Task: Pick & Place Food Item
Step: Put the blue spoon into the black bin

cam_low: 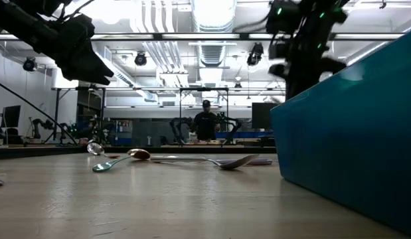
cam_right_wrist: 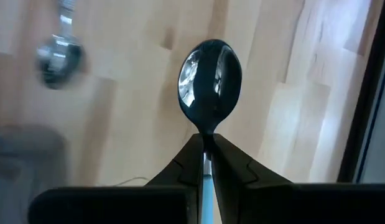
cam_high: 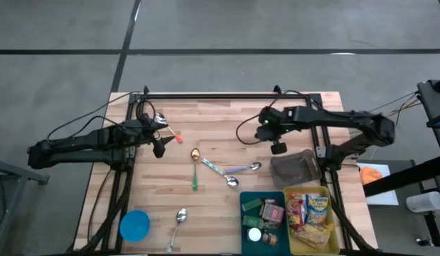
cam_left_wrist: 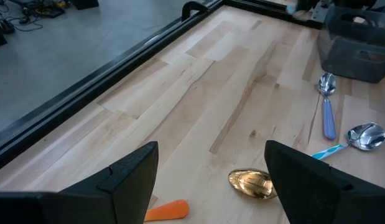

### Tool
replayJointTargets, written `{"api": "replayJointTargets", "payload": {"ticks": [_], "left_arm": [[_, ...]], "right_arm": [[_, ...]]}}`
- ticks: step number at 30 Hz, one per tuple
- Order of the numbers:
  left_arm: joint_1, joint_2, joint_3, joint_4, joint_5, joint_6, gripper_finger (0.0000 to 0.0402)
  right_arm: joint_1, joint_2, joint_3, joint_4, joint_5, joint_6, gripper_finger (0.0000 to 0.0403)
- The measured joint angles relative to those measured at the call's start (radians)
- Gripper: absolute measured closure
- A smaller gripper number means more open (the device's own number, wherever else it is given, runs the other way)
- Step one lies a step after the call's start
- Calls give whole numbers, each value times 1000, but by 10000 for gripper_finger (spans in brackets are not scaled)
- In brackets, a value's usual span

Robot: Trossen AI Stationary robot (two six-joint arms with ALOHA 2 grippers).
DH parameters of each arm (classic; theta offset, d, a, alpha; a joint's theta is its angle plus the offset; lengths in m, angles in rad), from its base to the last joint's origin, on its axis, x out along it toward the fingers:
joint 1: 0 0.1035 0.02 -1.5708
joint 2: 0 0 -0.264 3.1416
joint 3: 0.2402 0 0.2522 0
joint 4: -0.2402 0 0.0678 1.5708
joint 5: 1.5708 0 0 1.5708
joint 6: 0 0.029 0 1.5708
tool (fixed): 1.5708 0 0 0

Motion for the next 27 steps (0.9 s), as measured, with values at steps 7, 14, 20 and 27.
{"api": "replayJointTargets", "payload": {"ticks": [7, 14, 20, 27], "left_arm": [[0, 0, 0, 0, 0, 0, 103], [0, 0, 0, 0, 0, 0, 103], [0, 0, 0, 0, 0, 0, 103], [0, 0, 0, 0, 0, 0, 103]], "right_arm": [[107, -140, 1, -142, -4, 167, 386], [227, -201, 1, -286, -5, 362, 386], [320, -210, 0, -425, -44, 625, 386], [430, -208, -41, -410, -75, 701, 386]]}}
